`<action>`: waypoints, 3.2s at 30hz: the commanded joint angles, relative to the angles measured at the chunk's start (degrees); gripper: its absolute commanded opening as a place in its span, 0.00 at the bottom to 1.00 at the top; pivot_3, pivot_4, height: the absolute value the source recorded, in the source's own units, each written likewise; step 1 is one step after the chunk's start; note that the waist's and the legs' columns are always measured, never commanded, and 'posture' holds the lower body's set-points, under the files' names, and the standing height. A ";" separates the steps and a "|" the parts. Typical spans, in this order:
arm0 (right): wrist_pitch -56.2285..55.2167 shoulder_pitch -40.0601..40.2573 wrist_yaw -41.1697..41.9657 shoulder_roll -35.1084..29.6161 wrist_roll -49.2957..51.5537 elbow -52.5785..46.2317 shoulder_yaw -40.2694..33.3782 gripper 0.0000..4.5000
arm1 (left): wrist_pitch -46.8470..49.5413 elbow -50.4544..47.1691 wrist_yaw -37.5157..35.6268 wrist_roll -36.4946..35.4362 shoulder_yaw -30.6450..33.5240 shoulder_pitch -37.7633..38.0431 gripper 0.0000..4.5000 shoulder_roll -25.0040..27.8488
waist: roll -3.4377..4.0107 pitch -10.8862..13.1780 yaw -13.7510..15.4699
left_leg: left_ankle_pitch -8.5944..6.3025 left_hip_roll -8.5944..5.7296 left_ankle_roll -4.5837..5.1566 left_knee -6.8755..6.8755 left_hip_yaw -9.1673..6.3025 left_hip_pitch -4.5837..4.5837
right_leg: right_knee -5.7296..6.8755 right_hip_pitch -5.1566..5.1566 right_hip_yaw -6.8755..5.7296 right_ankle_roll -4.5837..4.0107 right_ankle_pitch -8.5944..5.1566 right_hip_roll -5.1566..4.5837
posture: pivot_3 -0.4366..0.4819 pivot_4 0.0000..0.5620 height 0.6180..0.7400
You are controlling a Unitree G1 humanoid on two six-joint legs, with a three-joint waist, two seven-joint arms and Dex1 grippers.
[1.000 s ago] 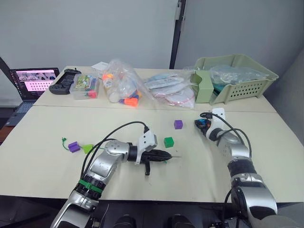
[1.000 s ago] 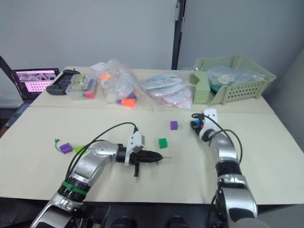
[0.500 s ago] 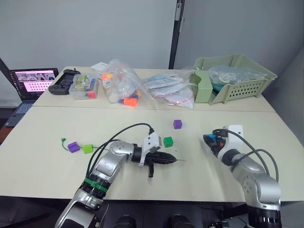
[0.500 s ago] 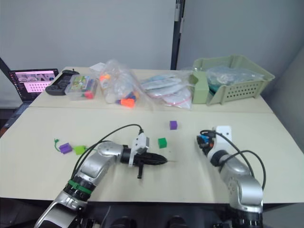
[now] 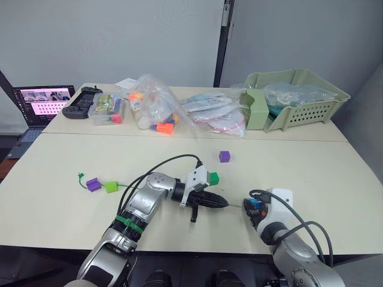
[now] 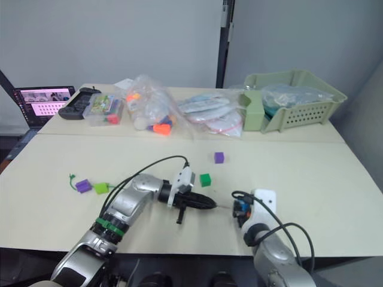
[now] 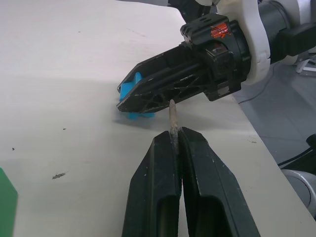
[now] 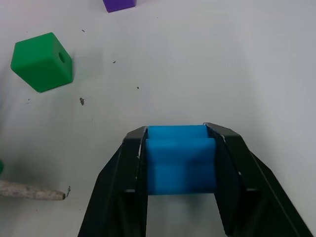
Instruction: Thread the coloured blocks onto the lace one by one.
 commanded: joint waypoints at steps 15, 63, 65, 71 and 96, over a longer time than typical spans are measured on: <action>3.70 -3.55 34.72 -36.79 21.31 -5.98 -16.09 0.99 | -1.00 -3.63 2.81 -0.13 2.03 1.86 0.00 2.00 | -0.03 0.02 0.05 | 0.00 0.01 0.00 -0.05 -0.07 0.03 | -0.10 0.10 -0.02 0.01 0.00 0.05 | 0.48 0.27 0.94; -21.06 -28.29 64.89 -54.66 -16.23 19.99 21.51 0.29 | -6.59 4.12 7.73 8.54 -4.63 -2.55 0.00 -3.31 | -0.06 0.04 0.33 | 0.00 -0.10 0.00 0.05 -0.02 -0.02 | -0.07 0.06 0.03 0.04 0.00 -0.03 | 0.48 0.27 0.94; -20.78 -28.07 64.82 -54.71 -16.21 19.75 21.30 0.29 | -6.76 4.39 7.57 8.65 -4.61 -2.57 0.00 -3.74 | -0.06 0.04 0.32 | 0.00 -0.10 0.00 0.05 -0.02 -0.01 | -0.06 0.06 0.03 0.05 0.00 -0.03 | 0.48 0.27 0.94; -20.23 -27.93 64.55 -54.32 -16.17 19.49 21.06 0.29 | -6.93 4.25 7.19 8.86 -4.57 -2.28 0.00 -4.38 | -0.06 0.04 0.30 | 0.00 -0.10 0.00 0.05 -0.03 -0.01 | -0.06 0.06 0.03 0.05 0.00 -0.03 | 0.48 0.27 0.94; -20.07 -27.47 63.97 -53.14 -16.01 20.05 20.66 0.29 | -6.90 6.36 7.97 9.26 -5.56 -4.15 0.00 -9.64 | -0.06 0.04 0.39 | 0.00 -0.12 0.00 0.08 -0.03 -0.01 | -0.04 0.08 0.03 0.05 0.00 -0.03 | 0.48 0.27 0.94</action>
